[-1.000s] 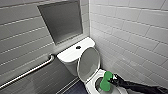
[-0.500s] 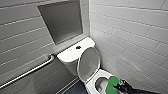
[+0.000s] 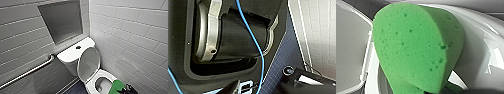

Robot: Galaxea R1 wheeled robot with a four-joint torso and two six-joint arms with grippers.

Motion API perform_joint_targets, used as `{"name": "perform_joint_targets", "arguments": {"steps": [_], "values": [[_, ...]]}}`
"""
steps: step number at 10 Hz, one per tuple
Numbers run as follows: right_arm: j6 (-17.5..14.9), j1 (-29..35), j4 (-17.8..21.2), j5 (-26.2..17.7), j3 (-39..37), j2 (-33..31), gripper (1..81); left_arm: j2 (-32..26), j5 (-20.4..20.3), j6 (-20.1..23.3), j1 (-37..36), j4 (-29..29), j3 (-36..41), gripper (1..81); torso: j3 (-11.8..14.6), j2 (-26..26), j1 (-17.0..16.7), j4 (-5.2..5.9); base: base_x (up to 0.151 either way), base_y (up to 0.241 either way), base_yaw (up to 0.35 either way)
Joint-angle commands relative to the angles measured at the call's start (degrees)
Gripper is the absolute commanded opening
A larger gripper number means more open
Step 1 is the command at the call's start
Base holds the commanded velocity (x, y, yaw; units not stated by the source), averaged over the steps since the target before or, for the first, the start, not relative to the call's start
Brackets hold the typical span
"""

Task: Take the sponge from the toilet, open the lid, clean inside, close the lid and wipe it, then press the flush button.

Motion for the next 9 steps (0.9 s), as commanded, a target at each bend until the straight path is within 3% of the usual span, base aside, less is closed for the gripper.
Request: {"name": "perform_joint_targets", "arguments": {"steps": [1,5,9], "values": [[0.4,0.4,2.5,4.5,8.6,-7.7,1.0,0.3,4.6,1.7,1.8,0.7,0.1,81.1,0.0,0.0,0.0,0.00,0.000,0.000,0.000],[0.3,-6.5,2.5,11.5,15.0,-12.5,1.0,1.2,4.5,1.9,1.8,0.7,-1.4,81.1,0.0,0.0,0.0,0.02,0.000,0.000,0.000],[0.2,-11.9,2.5,16.7,18.6,-12.7,1.0,1.5,4.5,2.2,1.8,0.8,-1.5,81.1,0.0,0.0,0.0,0.04,0.000,0.000,0.000]]}}
